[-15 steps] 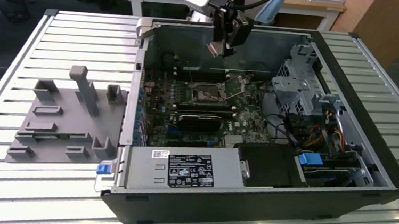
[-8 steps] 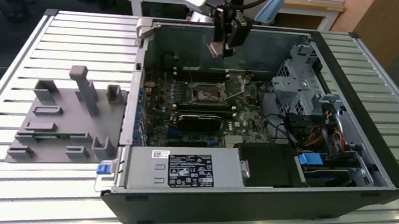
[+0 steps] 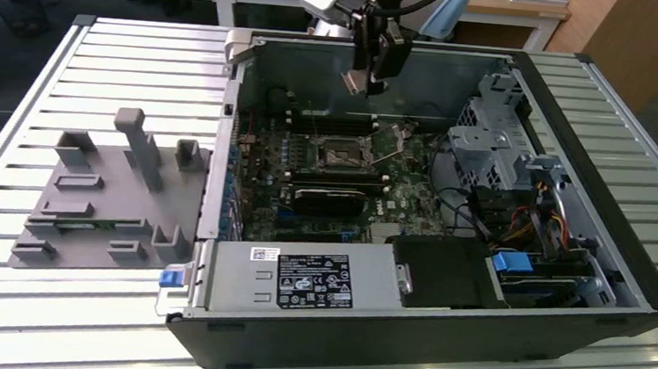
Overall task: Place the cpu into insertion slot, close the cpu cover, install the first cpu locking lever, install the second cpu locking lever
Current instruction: 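Place the cpu into insertion slot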
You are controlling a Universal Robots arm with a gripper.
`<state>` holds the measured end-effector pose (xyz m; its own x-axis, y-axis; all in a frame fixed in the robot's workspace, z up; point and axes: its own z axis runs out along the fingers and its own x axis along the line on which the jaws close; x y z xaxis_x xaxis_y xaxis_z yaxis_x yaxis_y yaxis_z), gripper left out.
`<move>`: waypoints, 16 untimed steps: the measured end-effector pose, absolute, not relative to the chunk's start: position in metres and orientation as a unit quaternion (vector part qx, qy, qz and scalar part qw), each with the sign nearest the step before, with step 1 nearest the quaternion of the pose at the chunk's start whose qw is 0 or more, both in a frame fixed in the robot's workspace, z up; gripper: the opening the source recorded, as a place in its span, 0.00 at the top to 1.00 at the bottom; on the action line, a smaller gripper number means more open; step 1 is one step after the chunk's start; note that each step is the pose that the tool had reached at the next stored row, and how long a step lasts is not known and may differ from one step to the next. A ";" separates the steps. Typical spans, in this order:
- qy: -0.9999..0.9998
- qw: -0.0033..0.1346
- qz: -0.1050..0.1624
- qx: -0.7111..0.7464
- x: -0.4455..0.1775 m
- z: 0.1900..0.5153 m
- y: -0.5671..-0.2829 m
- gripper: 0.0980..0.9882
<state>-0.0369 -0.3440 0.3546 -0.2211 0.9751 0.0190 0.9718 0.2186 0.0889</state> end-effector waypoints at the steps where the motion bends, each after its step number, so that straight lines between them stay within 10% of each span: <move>1: 0.779 0.020 0.041 0.626 -0.037 0.354 -0.344 0.52; 16: 0.753 0.022 0.040 0.657 -0.037 0.350 -0.344 0.52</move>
